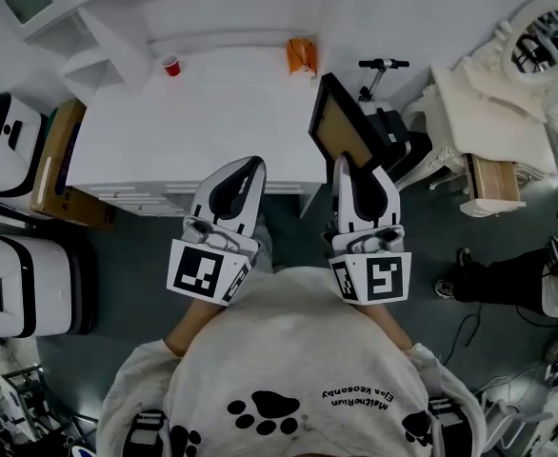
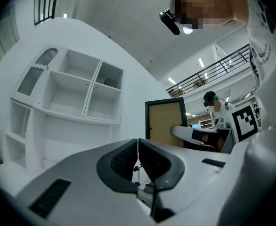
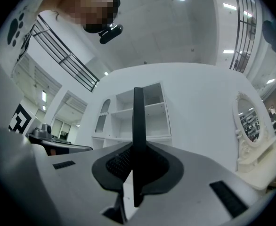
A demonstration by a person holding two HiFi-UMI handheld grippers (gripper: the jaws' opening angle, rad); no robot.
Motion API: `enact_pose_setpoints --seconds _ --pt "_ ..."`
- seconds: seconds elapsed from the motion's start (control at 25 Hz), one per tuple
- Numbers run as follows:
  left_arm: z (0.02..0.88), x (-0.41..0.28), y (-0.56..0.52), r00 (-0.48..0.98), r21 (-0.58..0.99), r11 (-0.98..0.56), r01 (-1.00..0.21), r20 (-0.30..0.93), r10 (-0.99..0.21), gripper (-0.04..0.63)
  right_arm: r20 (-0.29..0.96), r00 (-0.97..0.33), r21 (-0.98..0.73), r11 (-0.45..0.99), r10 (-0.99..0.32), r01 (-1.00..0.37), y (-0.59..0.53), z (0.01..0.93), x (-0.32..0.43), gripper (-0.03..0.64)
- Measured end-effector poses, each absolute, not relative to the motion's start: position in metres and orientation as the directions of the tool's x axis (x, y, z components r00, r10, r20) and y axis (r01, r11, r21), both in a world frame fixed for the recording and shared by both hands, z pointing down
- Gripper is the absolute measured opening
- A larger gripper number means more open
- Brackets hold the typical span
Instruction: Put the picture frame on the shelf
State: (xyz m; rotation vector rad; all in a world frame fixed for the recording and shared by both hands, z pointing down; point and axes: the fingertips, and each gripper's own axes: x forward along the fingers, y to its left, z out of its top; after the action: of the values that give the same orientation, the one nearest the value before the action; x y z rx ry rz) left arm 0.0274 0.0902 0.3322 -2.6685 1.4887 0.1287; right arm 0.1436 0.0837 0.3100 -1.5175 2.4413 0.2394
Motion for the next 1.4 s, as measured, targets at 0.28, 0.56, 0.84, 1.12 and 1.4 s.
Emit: enact_pose_setpoints --seconds 0.28,0.56,0.84,1.12,1.4 --pt "0.331 0.029 0.064 0.550 -0.024 -0.552 -0.834 -0.123 -0.826 0.023 -0.293 -0.403 0.020 0.416 -0.867 -0.909 0.064 0.309 0.144 0.063" --pt "0.332 0.020 0.020 0.568 -0.020 -0.570 -0.822 -0.115 -0.815 0.023 -0.284 -0.401 0.022 0.412 -0.871 -0.911 0.023 0.310 0.132 0.063" --pt "0.321 0.005 -0.044 0.591 -0.029 -0.593 -0.805 -0.127 -0.796 0.023 -0.301 -0.383 0.032 0.392 -0.874 -0.919 -0.037 0.299 0.114 0.063" --pt "0.311 -0.018 -0.105 0.614 -0.033 -0.616 -0.787 -0.141 -0.777 0.023 -0.316 -0.351 0.042 0.357 -0.882 -0.933 -0.094 0.289 0.093 0.063" --pt "0.313 -0.030 -0.152 0.652 -0.042 -0.655 -0.755 -0.154 -0.742 0.023 -0.337 -0.311 0.055 0.311 -0.889 -0.949 -0.137 0.287 0.079 0.063"
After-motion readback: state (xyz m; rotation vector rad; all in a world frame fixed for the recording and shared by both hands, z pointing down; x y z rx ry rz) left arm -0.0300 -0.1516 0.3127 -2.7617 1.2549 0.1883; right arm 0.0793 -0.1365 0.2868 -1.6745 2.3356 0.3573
